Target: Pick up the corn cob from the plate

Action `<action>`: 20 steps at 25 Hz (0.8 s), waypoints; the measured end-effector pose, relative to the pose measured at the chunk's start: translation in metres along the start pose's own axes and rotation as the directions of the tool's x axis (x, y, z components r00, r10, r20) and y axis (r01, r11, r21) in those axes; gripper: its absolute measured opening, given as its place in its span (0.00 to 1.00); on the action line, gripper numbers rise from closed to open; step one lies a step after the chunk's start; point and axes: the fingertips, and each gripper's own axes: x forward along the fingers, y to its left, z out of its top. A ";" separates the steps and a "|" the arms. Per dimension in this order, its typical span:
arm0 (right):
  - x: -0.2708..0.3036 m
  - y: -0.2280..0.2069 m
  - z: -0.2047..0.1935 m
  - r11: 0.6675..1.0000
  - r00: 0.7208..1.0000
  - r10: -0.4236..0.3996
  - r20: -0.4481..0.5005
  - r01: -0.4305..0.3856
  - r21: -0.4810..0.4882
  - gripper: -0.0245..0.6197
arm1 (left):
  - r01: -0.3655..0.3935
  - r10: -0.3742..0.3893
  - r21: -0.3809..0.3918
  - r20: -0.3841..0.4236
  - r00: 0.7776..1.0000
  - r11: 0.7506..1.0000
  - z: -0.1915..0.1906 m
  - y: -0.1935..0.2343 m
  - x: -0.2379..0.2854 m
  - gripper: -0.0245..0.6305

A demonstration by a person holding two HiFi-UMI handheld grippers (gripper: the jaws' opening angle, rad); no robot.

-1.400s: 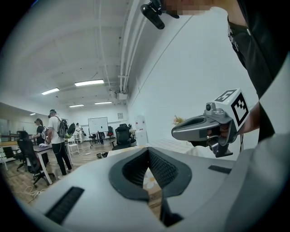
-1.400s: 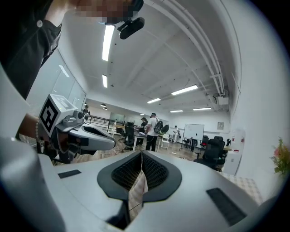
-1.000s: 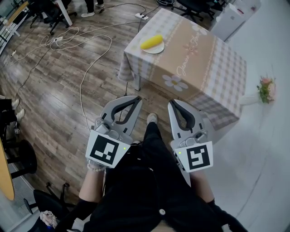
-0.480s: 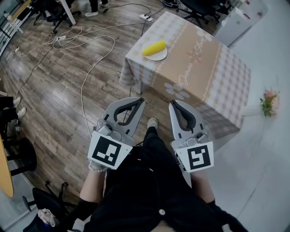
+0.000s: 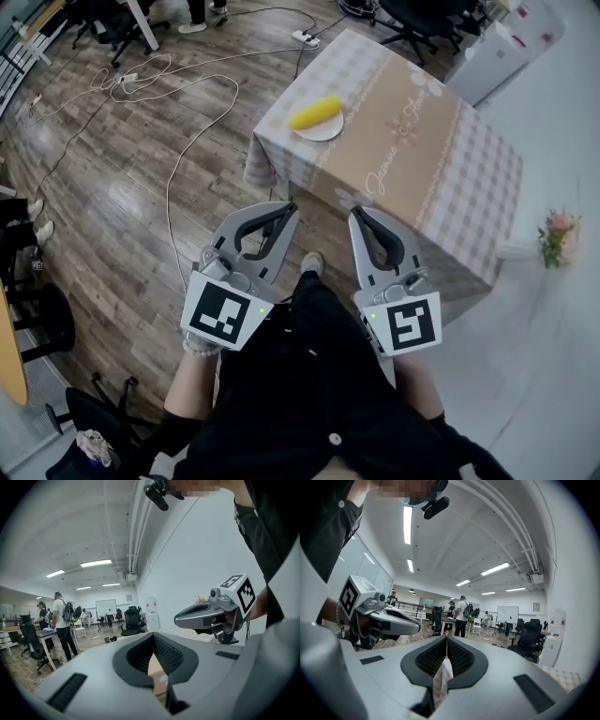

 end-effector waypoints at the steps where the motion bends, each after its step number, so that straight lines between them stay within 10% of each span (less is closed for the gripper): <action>1: 0.003 -0.006 -0.001 1.000 1.000 0.001 0.004 -0.001 0.002 0.10 | -0.002 0.002 0.000 -0.001 1.000 1.000 0.001 0.002 0.006 0.06; 20: 0.065 -0.100 -0.010 0.997 0.997 0.080 0.020 -0.080 -0.022 0.10 | -0.097 0.097 -0.010 -0.013 0.995 0.995 0.008 0.046 0.103 0.06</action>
